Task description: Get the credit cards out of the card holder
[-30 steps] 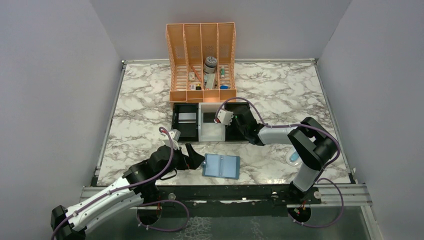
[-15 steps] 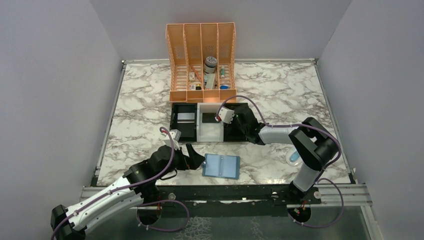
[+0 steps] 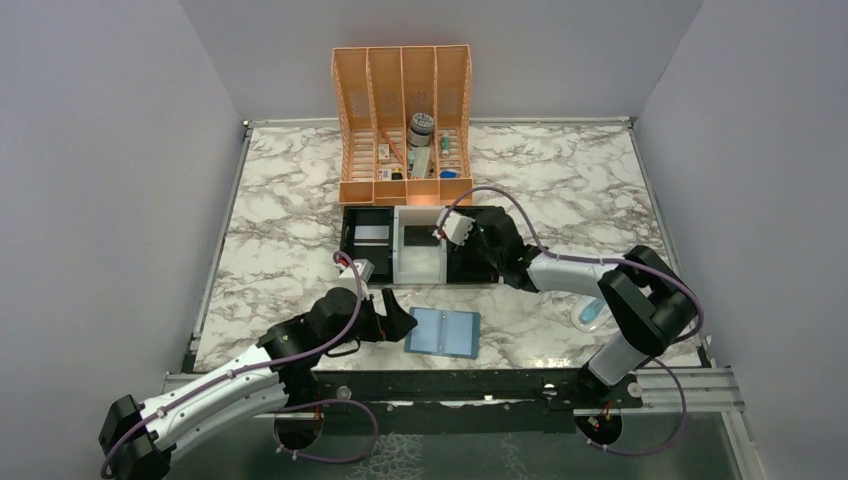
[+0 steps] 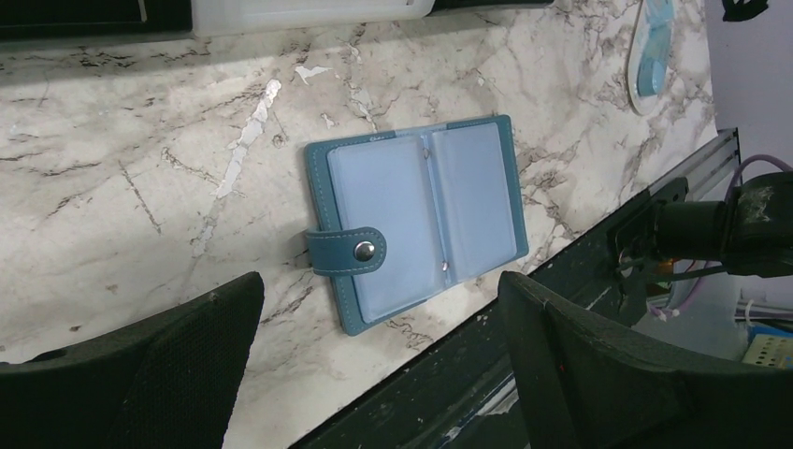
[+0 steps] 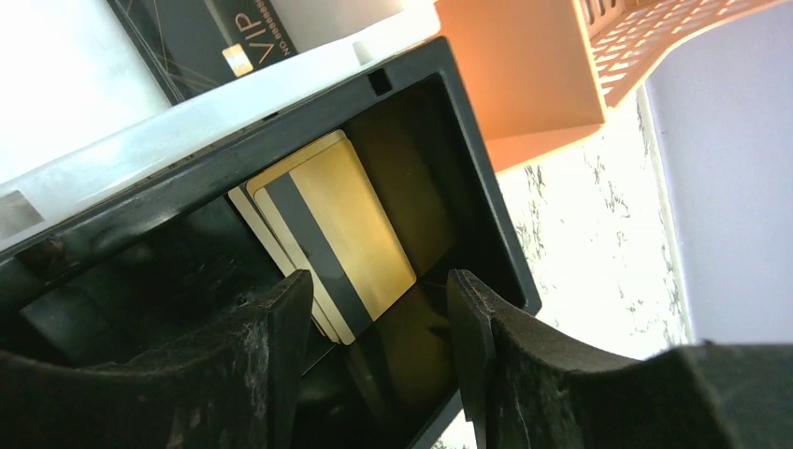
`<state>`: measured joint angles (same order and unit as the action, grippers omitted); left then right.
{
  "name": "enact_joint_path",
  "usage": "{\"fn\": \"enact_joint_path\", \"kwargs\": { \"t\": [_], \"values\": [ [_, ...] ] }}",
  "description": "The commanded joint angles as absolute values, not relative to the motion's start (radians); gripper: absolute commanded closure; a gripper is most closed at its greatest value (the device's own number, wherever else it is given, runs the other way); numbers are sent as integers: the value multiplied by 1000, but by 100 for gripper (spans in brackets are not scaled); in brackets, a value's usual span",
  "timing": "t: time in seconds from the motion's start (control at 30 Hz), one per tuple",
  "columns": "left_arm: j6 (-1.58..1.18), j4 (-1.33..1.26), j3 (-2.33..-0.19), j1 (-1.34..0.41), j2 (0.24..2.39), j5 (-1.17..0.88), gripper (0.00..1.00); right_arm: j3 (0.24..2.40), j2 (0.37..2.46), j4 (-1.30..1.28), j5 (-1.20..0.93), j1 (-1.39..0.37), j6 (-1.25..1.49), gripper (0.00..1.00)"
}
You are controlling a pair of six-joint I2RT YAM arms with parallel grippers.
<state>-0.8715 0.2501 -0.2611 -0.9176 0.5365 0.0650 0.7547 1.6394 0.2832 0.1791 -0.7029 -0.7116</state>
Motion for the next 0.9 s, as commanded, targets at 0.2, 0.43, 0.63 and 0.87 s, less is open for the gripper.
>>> {"fn": "enact_joint_path", "kwargs": {
  "t": [0.2, 0.43, 0.63, 0.87],
  "values": [
    [-861, 108, -243, -915, 559, -45, 4, 689, 1292, 252, 73, -696, 46, 42],
    [-841, 67, -271, -917, 688, -154, 16, 535, 1164, 103, -290, -700, 670, 50],
    [-858, 55, -294, -949, 781, -120, 23, 356, 1061, 143, -199, -841, 857, 55],
    [-873, 48, -331, -1044, 868, 0, 24, 322, 1094, 77, -112, -949, 924, 57]
  ]
}}
